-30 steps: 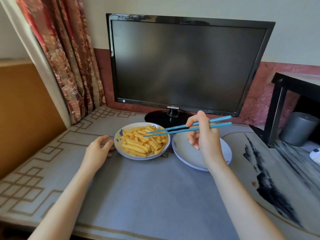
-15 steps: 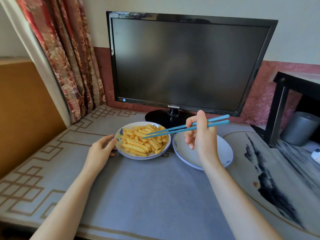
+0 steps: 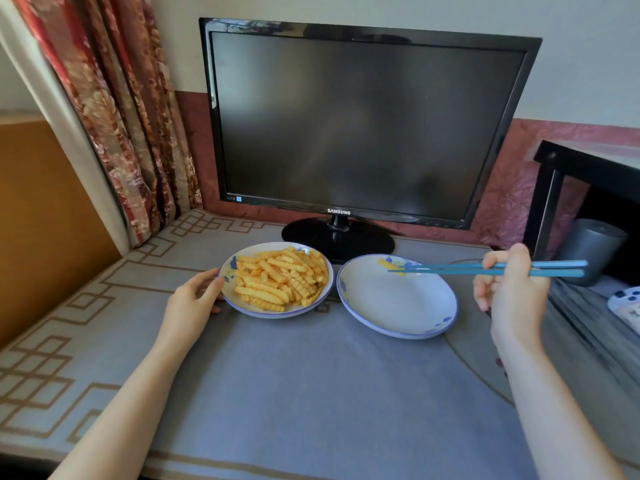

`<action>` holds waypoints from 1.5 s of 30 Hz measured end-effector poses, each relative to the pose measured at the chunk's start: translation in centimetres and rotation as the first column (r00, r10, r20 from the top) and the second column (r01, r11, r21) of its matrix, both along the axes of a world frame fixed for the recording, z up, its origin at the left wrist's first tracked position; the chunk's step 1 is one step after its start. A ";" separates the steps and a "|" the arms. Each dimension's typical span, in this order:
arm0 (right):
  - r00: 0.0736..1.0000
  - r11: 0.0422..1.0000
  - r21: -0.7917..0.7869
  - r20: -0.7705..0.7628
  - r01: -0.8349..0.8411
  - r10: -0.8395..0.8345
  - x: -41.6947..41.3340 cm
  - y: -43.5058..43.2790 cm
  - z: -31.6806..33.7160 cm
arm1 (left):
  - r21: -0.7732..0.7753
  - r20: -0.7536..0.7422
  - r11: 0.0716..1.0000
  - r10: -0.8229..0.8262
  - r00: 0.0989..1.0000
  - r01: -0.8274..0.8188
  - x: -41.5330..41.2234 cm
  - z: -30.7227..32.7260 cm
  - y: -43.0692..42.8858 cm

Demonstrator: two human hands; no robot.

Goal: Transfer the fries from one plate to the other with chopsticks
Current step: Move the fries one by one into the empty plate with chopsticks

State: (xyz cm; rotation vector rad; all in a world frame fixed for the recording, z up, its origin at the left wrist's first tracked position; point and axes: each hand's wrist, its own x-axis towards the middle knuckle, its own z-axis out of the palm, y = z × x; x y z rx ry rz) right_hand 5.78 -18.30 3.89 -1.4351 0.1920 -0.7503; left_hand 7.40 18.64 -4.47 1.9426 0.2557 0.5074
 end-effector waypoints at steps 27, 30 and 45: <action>0.901 0.892 -0.127 -0.032 -0.433 0.433 -1.3 9.9 1.9 | -0.015 0.003 1.000 -0.019 1.000 0.019 -0.2 0.0 0.0; 0.896 0.888 -0.123 -0.037 -0.443 0.442 -0.9 10.3 1.8 | -0.011 0.007 1.000 -0.014 1.000 0.014 -0.2 0.1 -0.1; 0.853 0.841 -0.152 -0.050 -0.520 0.519 -0.6 11.2 1.7 | 0.004 0.019 1.000 0.000 1.000 0.000 -0.3 0.3 -0.3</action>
